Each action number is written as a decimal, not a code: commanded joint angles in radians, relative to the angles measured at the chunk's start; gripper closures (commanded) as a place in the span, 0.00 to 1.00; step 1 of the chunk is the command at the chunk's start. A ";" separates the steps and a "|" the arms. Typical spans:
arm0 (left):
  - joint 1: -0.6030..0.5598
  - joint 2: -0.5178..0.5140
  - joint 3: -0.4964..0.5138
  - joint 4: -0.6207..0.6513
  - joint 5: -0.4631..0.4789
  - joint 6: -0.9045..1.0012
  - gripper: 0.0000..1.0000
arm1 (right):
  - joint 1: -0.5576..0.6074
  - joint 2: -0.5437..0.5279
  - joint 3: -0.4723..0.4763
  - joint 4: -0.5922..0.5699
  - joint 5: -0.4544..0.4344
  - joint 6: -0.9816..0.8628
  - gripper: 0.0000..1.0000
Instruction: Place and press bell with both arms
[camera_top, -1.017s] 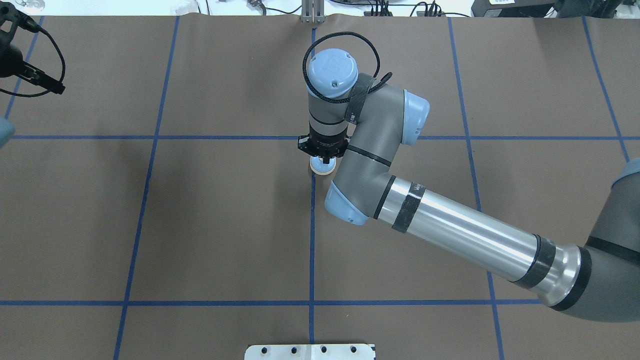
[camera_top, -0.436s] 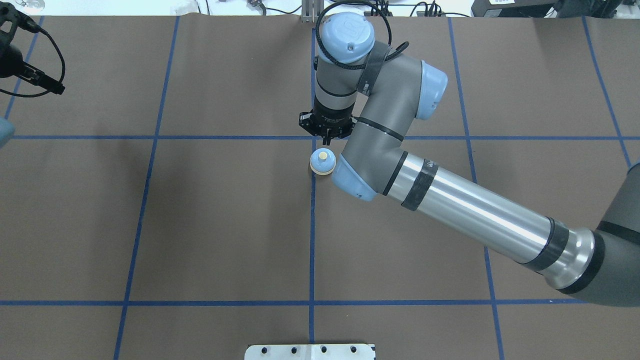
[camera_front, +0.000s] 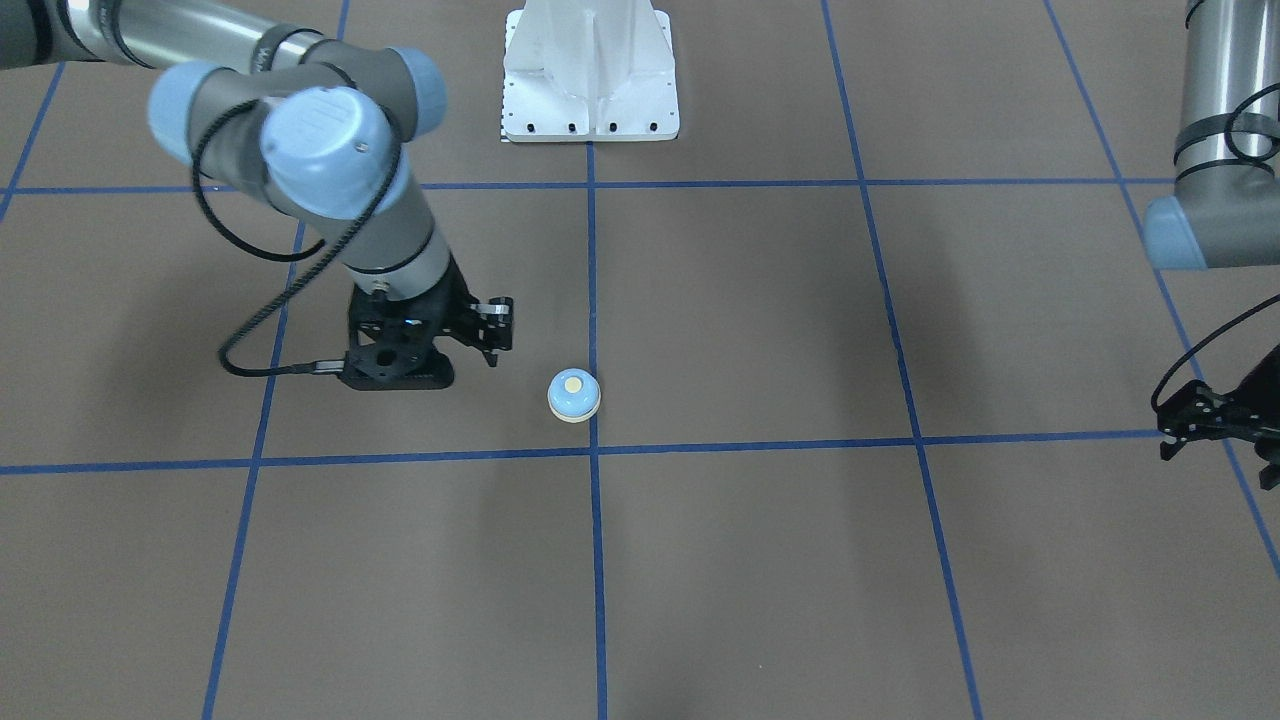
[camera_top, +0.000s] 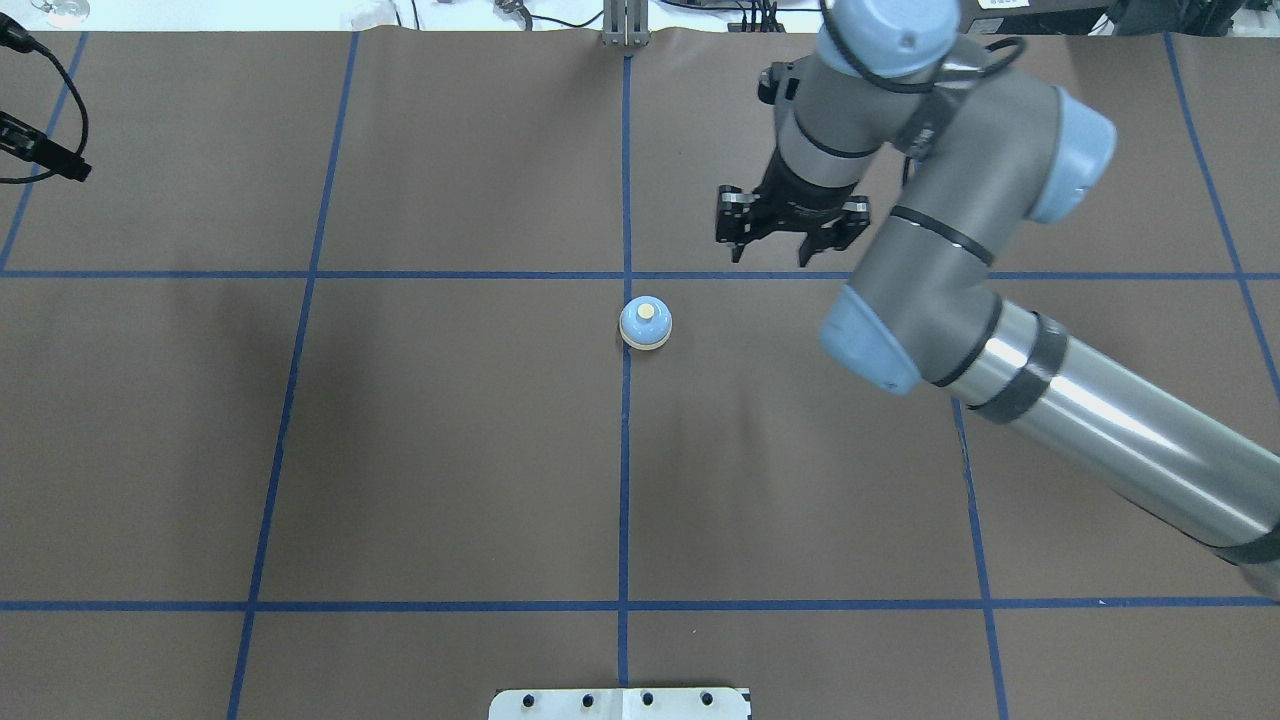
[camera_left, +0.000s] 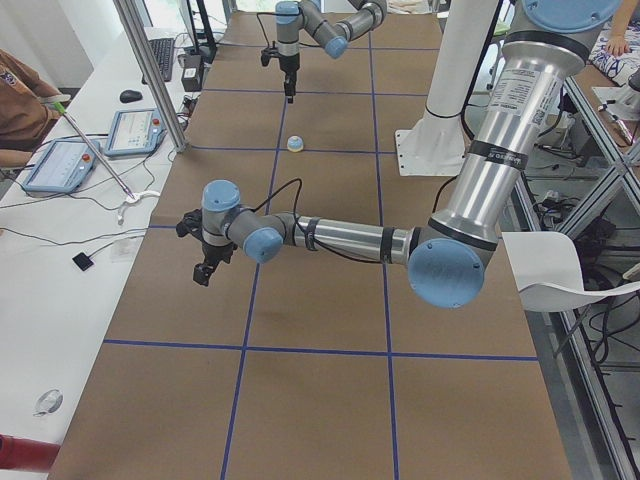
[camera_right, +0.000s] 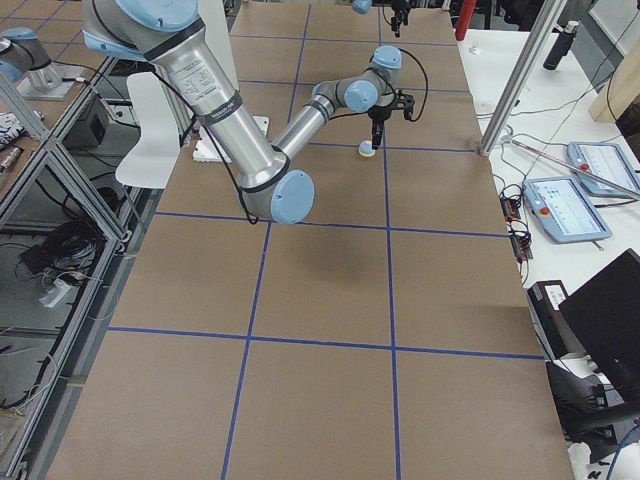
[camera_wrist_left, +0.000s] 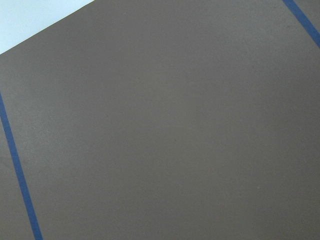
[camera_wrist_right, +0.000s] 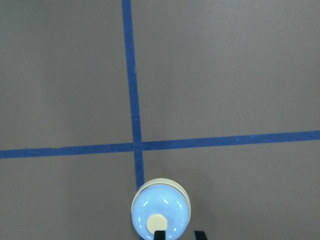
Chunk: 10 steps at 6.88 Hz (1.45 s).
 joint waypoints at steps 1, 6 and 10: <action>-0.125 0.007 -0.051 0.204 -0.026 0.226 0.00 | 0.089 -0.228 0.188 -0.013 0.007 -0.242 0.00; -0.268 0.098 -0.207 0.590 -0.046 0.353 0.00 | 0.529 -0.647 0.222 -0.013 0.163 -0.906 0.00; -0.276 0.344 -0.335 0.413 -0.081 0.341 0.00 | 0.712 -0.744 0.066 -0.001 0.278 -1.026 0.00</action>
